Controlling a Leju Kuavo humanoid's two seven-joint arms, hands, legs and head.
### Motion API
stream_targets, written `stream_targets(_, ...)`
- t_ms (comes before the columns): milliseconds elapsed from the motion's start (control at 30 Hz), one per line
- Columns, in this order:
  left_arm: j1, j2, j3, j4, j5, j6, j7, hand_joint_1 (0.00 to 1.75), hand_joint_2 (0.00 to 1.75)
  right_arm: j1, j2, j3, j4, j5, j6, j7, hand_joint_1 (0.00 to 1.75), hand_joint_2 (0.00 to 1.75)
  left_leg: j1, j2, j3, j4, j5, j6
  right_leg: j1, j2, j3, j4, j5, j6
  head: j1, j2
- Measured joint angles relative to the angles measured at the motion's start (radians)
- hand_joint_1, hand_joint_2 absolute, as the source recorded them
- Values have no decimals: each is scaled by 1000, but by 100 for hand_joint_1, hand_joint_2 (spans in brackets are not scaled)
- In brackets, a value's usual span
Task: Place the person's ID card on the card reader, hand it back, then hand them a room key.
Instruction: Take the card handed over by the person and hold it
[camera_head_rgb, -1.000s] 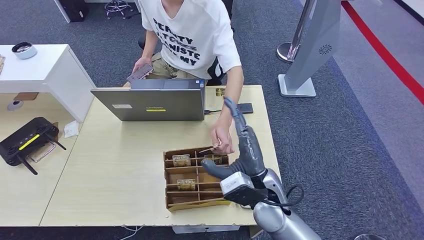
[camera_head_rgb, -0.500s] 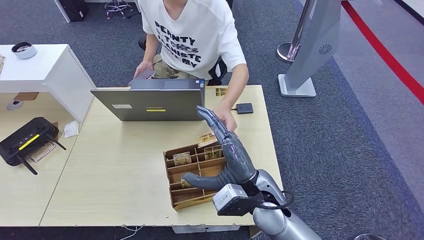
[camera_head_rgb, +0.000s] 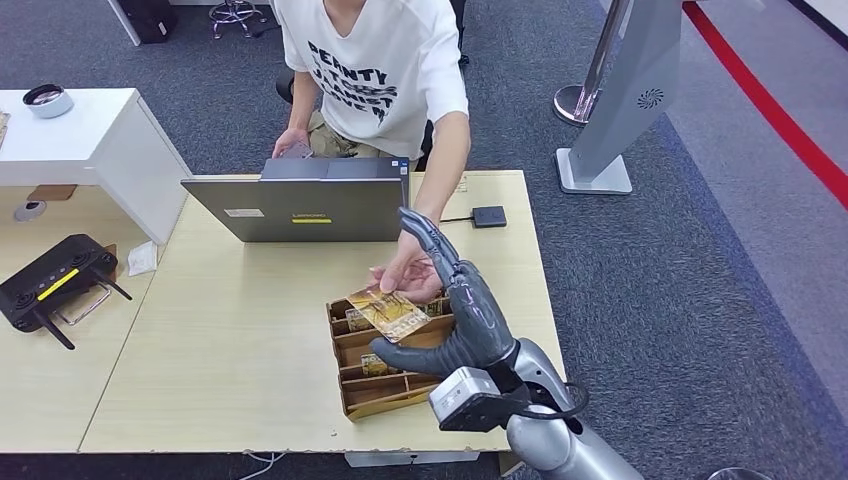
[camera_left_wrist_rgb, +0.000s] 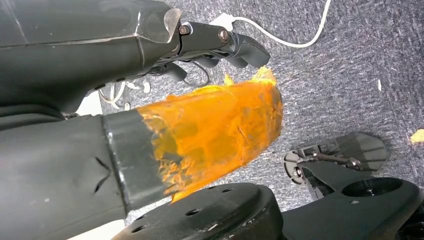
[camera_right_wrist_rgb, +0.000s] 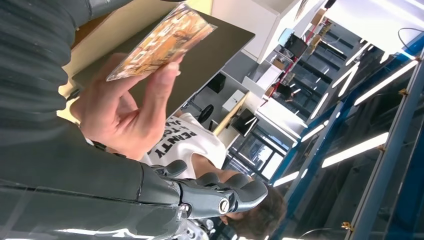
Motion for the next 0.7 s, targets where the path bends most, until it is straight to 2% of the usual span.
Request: stream_targets(700, 0, 0, 5, 0, 0, 1, 0, 0, 0, 0, -4, 2, -1, 0, -1, -1, 0, 175, 0, 0, 0, 0, 0, 0, 0, 0, 0, 0, 0, 0, 0, 0)
